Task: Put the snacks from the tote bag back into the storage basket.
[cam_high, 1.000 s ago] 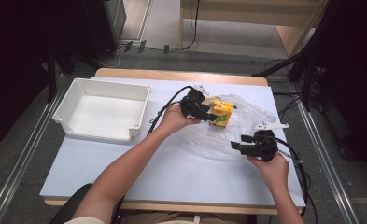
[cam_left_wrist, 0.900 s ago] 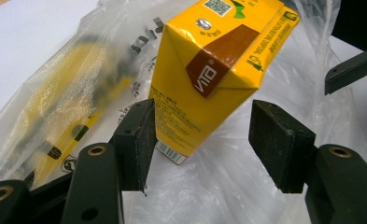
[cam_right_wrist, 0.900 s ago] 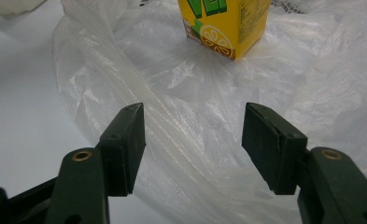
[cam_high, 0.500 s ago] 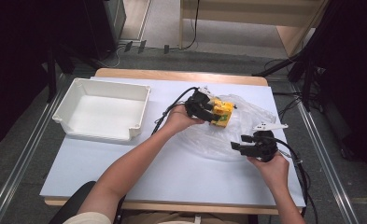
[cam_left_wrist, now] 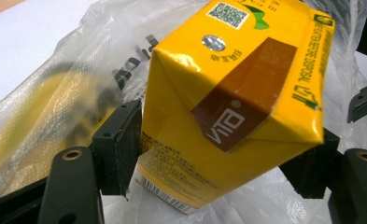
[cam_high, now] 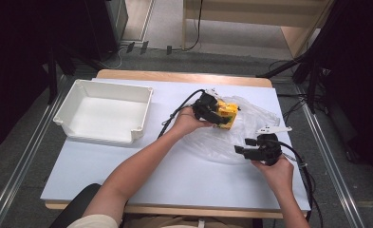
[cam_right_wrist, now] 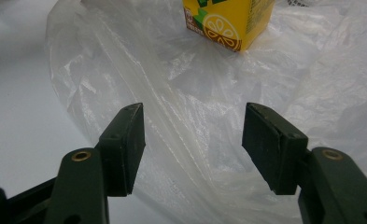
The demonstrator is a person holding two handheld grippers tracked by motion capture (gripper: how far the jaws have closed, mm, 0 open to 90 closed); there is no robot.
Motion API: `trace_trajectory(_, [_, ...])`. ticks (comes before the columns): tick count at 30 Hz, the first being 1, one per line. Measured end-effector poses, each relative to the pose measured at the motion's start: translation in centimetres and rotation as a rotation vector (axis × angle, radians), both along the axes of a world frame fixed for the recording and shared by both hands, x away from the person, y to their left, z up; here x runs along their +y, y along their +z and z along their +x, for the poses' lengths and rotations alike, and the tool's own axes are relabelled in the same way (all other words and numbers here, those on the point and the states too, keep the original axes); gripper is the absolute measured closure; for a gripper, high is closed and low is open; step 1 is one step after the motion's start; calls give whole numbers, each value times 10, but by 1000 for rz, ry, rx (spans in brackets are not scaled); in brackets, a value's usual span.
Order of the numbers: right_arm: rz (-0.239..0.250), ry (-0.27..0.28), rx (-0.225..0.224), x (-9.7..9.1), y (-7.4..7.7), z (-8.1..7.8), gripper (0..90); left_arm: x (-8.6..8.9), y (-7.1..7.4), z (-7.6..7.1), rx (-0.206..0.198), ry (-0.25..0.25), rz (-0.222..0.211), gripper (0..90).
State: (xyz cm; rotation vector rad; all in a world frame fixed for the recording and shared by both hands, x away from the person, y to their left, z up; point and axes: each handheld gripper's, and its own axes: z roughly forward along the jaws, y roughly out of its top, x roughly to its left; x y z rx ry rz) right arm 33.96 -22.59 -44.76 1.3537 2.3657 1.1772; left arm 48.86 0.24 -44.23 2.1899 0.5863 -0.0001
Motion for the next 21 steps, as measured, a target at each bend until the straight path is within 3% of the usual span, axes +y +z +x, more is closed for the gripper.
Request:
trace_trajectory(9, [-7, 1, -16, -1, 0, 0, 403, 0, 3, -2, 31, 22, 17, 379])
trace_trajectory(15, [-8, 5, -14, 0, -1, 0, 404, -3, -2, 0, 41, 23, -10, 357])
trace_trajectory(18, [-10, 8, -13, 0, -1, 1, 404, -6, -3, -3, 18, 27, -1, 362])
trace_trajectory(21, [-8, 6, -10, 0, -1, 1, 404, -6, -2, -5, 0, 22, 12, 456])
